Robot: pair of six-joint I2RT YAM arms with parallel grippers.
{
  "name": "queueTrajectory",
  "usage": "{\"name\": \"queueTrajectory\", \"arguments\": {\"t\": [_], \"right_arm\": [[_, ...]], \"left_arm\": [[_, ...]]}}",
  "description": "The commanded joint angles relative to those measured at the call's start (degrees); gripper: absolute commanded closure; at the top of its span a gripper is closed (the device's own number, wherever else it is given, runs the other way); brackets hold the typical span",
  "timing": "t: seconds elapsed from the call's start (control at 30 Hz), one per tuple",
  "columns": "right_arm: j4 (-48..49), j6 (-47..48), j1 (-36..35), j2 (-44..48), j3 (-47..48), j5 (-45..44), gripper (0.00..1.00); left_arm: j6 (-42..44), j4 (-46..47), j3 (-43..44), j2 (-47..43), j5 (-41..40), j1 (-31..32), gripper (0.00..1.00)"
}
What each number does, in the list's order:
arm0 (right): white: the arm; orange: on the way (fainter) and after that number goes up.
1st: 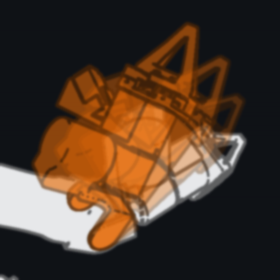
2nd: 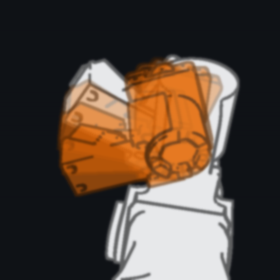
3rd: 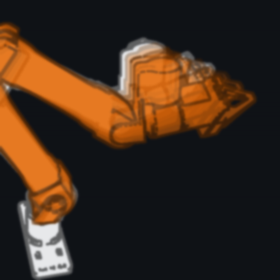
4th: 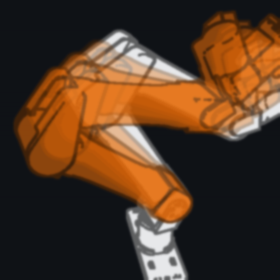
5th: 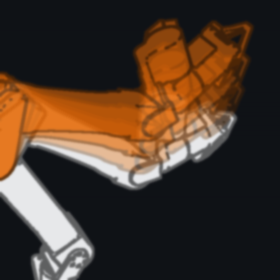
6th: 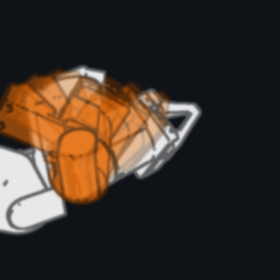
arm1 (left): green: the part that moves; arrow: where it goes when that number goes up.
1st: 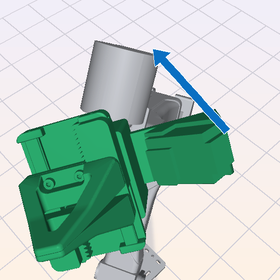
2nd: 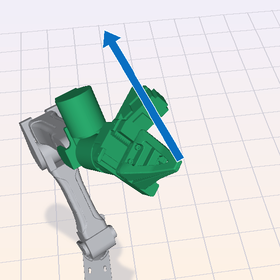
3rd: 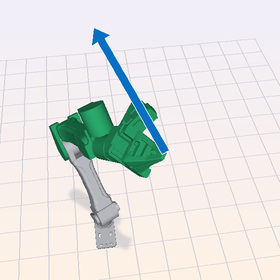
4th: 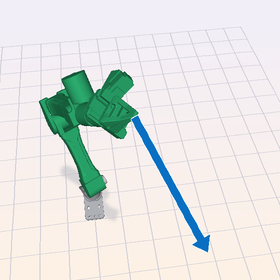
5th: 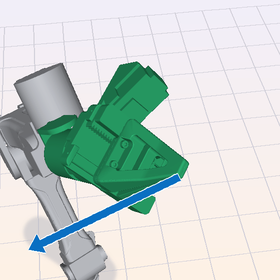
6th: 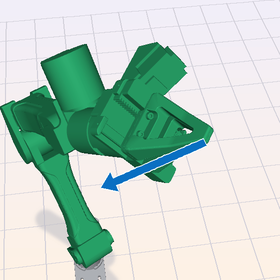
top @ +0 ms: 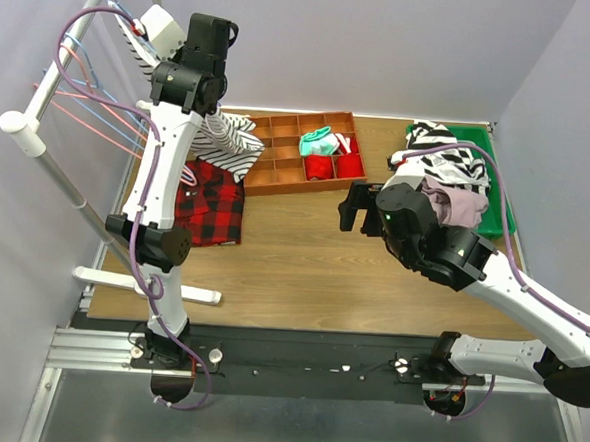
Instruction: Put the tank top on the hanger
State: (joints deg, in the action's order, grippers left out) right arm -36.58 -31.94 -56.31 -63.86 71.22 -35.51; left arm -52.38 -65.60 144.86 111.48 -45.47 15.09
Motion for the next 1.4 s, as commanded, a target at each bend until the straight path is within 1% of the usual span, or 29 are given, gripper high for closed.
{"name": "queueTrajectory", "arguments": {"t": [0.0,0.3,0.63,0.73,0.77,0.93,0.97,1.03,1.1,1.23,1.33,1.37], "right_arm": [[-0.2,-0.5,-0.4,1.1,-1.0,-0.3,0.02],[0.0,-0.5,-0.4,1.4,-1.7,-0.3,0.02],[0.5,-0.8,-0.4,2.2,-2.9,-0.2,0.02],[0.9,-0.8,-0.4,2.2,-3.4,0.1,0.02],[1.1,-0.8,-0.4,2.2,-3.5,0.2,0.02],[1.7,-0.7,-0.4,2.2,-4.0,0.4,0.02],[1.7,-0.7,-0.4,2.2,-4.0,0.4,0.02],[1.8,-0.7,-0.4,2.2,-4.2,0.5,0.02],[1.9,-0.6,-0.4,2.2,-4.2,0.5,0.02],[2.3,-0.5,-0.4,2.2,-4.4,0.9,0.02],[2.6,-0.4,-0.4,2.1,-4.5,1.0,0.02],[2.7,-0.4,-0.4,2.0,-4.5,1.1,0.02]], "left_arm": [[-1.4,1.6,0.8,-0.5,1.3,-1.3,1.0],[-2.9,1.5,0.2,1.5,3.7,-1.6,1.0],[-4.0,2.2,-2.5,0.9,5.4,-1.6,0.99],[-4.2,2.7,-3.9,0.3,5.3,-1.6,0.91],[-4.3,2.8,-4.7,0.2,5.3,-1.6,0.85],[-4.6,2.7,-5.9,-0.1,4.5,-1.6,0.76],[-4.6,2.6,-6.2,-0.1,4.4,-1.6,0.73],[-4.6,2.6,-6.5,-0.3,4.3,-1.6,0.71],[-4.4,2.8,-6.8,-0.4,4.3,-1.6,0.62],[-4.1,2.9,-7.2,-0.9,4.3,-1.6,0.54],[-3.4,3.2,-7.4,-1.4,4.3,-1.4,0.41],[-3.2,3.5,-7.7,-1.5,4.3,-1.3,0.3]]}}
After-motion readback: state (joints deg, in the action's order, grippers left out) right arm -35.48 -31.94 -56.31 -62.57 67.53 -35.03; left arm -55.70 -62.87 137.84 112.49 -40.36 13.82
